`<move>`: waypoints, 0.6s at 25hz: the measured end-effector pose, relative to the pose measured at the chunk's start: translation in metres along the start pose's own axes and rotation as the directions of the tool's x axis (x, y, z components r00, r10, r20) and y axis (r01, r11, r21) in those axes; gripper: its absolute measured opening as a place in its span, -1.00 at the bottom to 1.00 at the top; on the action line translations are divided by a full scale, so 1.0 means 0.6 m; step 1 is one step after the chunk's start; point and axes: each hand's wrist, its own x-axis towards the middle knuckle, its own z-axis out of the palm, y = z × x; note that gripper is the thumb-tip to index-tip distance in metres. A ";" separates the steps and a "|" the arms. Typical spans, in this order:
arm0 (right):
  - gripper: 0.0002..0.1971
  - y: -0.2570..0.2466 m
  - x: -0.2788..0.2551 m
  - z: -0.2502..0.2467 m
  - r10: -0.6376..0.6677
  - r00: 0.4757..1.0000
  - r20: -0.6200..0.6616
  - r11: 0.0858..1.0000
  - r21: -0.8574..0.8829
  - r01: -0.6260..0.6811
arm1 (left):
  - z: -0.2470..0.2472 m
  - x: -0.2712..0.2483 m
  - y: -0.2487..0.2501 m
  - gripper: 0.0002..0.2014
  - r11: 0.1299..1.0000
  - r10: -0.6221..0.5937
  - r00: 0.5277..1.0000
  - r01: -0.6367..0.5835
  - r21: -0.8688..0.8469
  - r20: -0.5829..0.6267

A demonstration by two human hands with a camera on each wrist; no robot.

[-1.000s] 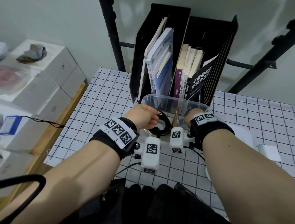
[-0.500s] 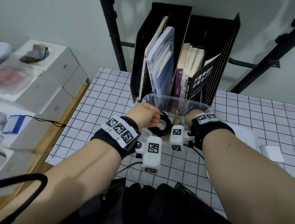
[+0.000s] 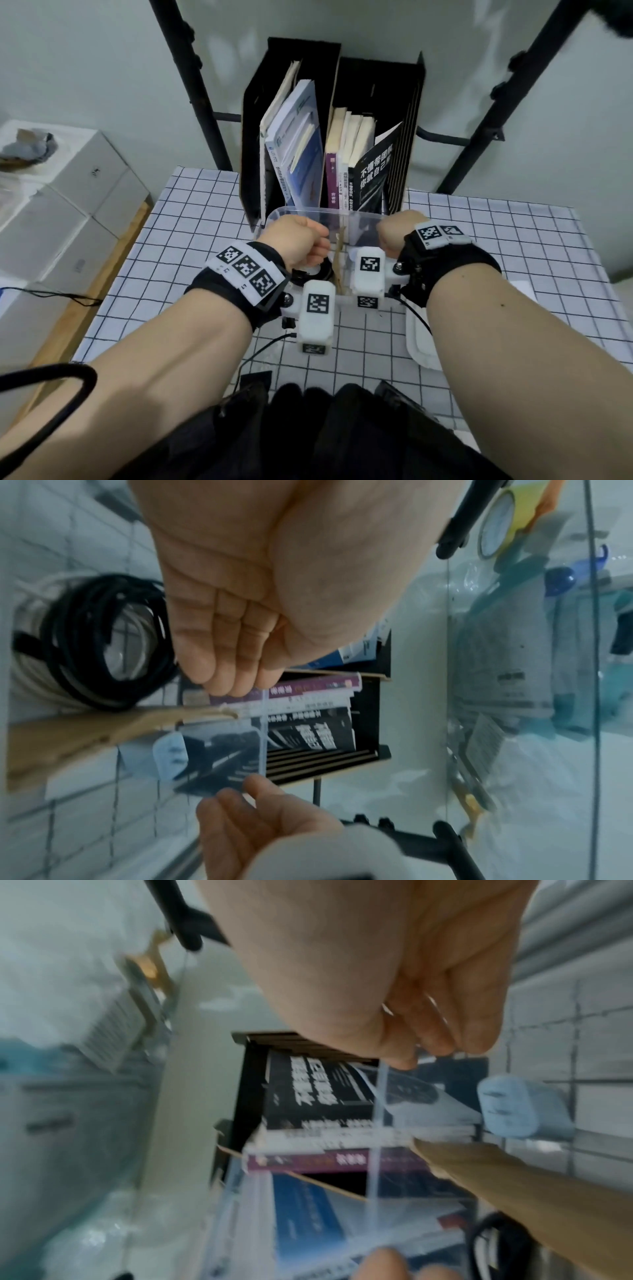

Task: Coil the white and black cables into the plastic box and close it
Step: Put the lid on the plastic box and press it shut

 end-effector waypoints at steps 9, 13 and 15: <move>-0.96 0.185 -0.051 -0.070 0.292 0.947 -0.131 0.940 0.224 -0.259 | 0.127 -0.009 0.024 -0.75 0.994 0.066 0.984 -0.080 0.074 0.167; -0.76 0.239 -0.074 -0.084 0.534 0.830 -0.164 0.804 0.402 -0.438 | 0.190 0.001 0.029 -0.78 0.989 0.049 0.974 -0.078 0.125 0.222; -0.71 0.252 -0.082 -0.089 0.548 0.816 -0.184 0.814 0.340 -0.470 | 0.220 0.008 0.033 -0.77 0.987 0.046 0.968 -0.082 0.140 0.248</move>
